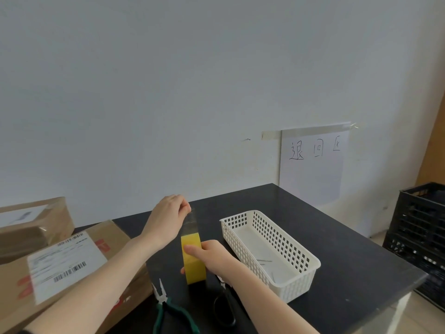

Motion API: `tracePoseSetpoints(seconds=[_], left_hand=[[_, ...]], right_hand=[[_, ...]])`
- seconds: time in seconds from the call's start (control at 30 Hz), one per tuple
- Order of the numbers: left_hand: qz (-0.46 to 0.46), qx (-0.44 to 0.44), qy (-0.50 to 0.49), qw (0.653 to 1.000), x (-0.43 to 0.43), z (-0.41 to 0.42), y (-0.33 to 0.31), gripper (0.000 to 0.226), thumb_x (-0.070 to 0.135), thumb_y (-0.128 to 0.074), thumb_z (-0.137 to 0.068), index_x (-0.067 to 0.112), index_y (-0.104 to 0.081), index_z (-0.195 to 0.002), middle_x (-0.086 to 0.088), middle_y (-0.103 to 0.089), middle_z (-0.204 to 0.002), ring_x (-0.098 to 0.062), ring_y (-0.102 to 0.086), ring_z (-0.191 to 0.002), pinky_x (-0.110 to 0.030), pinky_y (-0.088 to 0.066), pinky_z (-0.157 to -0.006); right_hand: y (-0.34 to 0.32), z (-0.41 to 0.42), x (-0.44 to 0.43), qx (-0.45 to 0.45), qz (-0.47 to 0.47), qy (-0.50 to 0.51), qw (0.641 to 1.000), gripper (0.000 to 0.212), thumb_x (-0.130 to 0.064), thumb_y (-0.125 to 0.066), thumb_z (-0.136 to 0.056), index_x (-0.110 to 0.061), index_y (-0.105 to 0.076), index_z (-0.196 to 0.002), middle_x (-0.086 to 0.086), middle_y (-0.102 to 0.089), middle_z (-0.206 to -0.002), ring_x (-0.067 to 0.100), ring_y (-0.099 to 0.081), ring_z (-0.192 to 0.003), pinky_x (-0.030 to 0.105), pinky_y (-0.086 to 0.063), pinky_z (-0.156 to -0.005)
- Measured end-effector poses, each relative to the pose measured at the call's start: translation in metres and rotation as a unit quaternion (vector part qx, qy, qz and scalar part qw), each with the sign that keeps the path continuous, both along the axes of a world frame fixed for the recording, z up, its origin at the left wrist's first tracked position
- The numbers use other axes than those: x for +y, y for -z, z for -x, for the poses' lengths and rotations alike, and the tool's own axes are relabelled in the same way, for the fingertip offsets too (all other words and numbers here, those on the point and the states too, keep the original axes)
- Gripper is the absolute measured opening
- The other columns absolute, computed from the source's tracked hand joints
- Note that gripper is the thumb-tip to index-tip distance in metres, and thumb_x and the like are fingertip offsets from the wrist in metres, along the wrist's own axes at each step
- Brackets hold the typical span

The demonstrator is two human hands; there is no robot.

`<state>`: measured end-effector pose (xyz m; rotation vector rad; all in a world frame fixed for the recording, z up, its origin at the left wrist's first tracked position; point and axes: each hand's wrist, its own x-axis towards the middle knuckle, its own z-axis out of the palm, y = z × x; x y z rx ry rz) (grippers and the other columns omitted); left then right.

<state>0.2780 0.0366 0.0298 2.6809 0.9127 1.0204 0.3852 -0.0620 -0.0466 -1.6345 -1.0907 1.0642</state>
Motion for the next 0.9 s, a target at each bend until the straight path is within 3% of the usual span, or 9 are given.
tracePoseSetpoints(seconds=[0.17,0.3,0.4,0.47,0.57,0.63,0.7,0.8,0.9], left_hand=[[-0.025,-0.042,0.010,0.999,0.002,-0.002,-0.020,0.009,0.019,-0.053,-0.095,0.016,-0.058,-0.088,0.004,-0.059,-0.092,-0.011,-0.054,-0.085,-0.014,-0.040,-0.071],[-0.009,-0.030,0.010,0.999,0.004,0.001,-0.023,0.010,0.020,-0.053,-0.095,0.016,-0.058,-0.088,0.003,-0.060,-0.092,-0.013,-0.056,-0.086,-0.016,-0.042,-0.071],[-0.001,-0.019,0.011,1.000,0.005,0.002,-0.026,0.010,0.020,-0.052,-0.095,0.017,-0.058,-0.087,0.003,-0.060,-0.091,-0.013,-0.056,-0.084,-0.022,-0.047,-0.073],[-0.004,-0.012,0.013,1.000,0.004,0.003,-0.027,0.010,0.021,-0.052,-0.095,0.018,-0.057,-0.087,0.004,-0.060,-0.092,-0.012,-0.056,-0.084,-0.021,-0.047,-0.072],[0.002,-0.011,0.015,1.000,0.003,0.005,-0.026,0.011,0.021,-0.052,-0.095,0.018,-0.057,-0.087,0.004,-0.061,-0.091,-0.013,-0.057,-0.084,-0.020,-0.045,-0.071],[0.002,-0.014,0.016,1.000,0.002,0.006,-0.028,0.010,0.021,-0.052,-0.095,0.018,-0.057,-0.086,0.004,-0.061,-0.091,-0.012,-0.056,-0.084,-0.018,-0.042,-0.069],[-0.005,-0.013,0.016,1.000,-0.001,0.007,-0.027,0.011,0.020,-0.052,-0.095,0.019,-0.056,-0.085,0.004,-0.060,-0.091,-0.011,-0.054,-0.084,-0.017,-0.039,-0.069],[-0.031,-0.020,0.008,0.999,-0.004,0.007,-0.025,0.011,0.018,-0.052,-0.095,0.018,-0.057,-0.085,0.004,-0.060,-0.092,-0.010,-0.051,-0.086,-0.016,-0.038,-0.071],[-0.039,-0.062,0.001,0.997,-0.004,0.009,-0.030,0.014,0.016,-0.051,-0.095,0.015,-0.057,-0.083,0.004,-0.060,-0.089,-0.011,-0.049,-0.088,-0.019,-0.034,-0.073]], right_hand=[[-0.003,0.000,0.009,0.009,-0.003,0.032,0.999,0.053,-0.051,-0.055,-0.093,-0.005,-0.054,-0.120,0.010,-0.076,-0.094,0.019,-0.075,-0.080,0.021,-0.056,-0.073],[-0.003,-0.001,0.010,0.006,0.000,0.036,0.999,0.052,-0.054,-0.056,-0.090,-0.007,-0.057,-0.112,0.010,-0.077,-0.086,0.020,-0.075,-0.077,0.037,-0.057,-0.091],[-0.011,-0.002,-0.001,0.006,0.010,0.017,1.000,0.043,-0.050,-0.048,-0.097,-0.009,-0.055,-0.108,-0.004,-0.068,-0.075,-0.002,-0.066,-0.053,0.010,-0.053,-0.063],[-0.016,-0.003,-0.009,0.011,0.009,0.005,1.000,0.042,-0.046,-0.045,-0.100,-0.011,-0.054,-0.121,-0.011,-0.060,-0.075,-0.005,-0.059,-0.055,0.008,-0.044,-0.054],[-0.012,-0.009,-0.013,0.013,0.020,-0.029,0.999,0.043,-0.036,-0.053,-0.098,-0.008,-0.053,-0.130,-0.010,-0.064,-0.087,-0.002,-0.063,-0.073,0.010,-0.048,-0.067],[-0.009,-0.009,-0.011,-0.024,0.023,-0.027,0.999,0.051,-0.042,-0.058,-0.092,-0.009,-0.055,-0.131,0.000,-0.067,-0.110,0.010,-0.064,-0.100,0.027,-0.051,-0.094],[-0.013,-0.006,-0.013,-0.046,0.022,-0.034,0.998,0.046,-0.044,-0.058,-0.091,-0.009,-0.061,-0.120,0.002,-0.068,-0.113,0.015,-0.063,-0.104,0.039,-0.046,-0.104],[-0.016,-0.004,-0.011,-0.013,0.025,-0.045,0.999,0.022,-0.034,-0.055,-0.097,-0.014,-0.065,-0.096,-0.006,-0.072,-0.086,0.000,-0.069,-0.074,0.024,-0.053,-0.088],[-0.016,-0.001,-0.008,-0.007,0.023,-0.029,0.999,0.020,-0.032,-0.053,-0.099,-0.014,-0.062,-0.098,-0.010,-0.068,-0.077,-0.007,-0.065,-0.058,0.009,-0.046,-0.059]])
